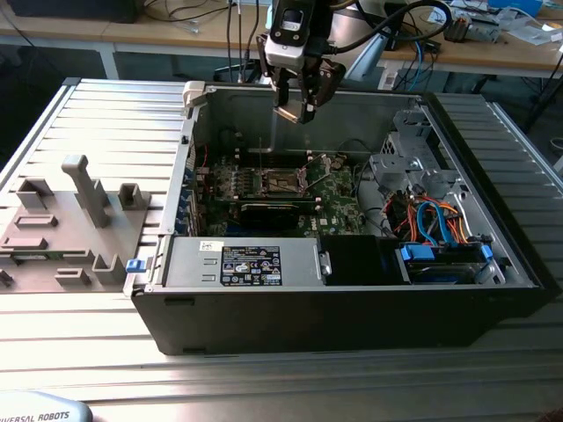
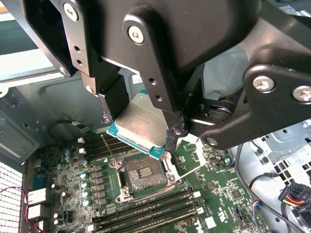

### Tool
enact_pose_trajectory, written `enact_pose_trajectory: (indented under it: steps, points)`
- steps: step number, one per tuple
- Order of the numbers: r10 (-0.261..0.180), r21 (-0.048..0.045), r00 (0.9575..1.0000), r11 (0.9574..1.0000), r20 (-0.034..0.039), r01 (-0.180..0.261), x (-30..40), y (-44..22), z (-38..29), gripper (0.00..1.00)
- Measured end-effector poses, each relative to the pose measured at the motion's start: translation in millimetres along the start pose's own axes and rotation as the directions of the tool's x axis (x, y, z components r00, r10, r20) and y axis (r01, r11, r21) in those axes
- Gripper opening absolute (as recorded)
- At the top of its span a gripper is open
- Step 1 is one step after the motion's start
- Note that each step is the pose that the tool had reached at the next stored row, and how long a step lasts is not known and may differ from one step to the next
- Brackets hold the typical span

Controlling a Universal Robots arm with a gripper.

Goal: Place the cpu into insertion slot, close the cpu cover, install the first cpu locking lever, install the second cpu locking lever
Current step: 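Place the cpu into insertion slot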

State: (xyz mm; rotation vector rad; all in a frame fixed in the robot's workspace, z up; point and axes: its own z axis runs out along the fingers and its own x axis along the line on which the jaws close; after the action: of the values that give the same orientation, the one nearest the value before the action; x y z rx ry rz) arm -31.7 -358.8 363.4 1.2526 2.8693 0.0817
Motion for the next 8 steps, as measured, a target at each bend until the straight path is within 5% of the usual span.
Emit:
enact_pose_trajectory:
  steps: [8]
  points:
    - [0.008, -0.0001, 1.0, 1.0, 0.0004, -0.008, 0.0, 0.0, 0.0, 0.54]
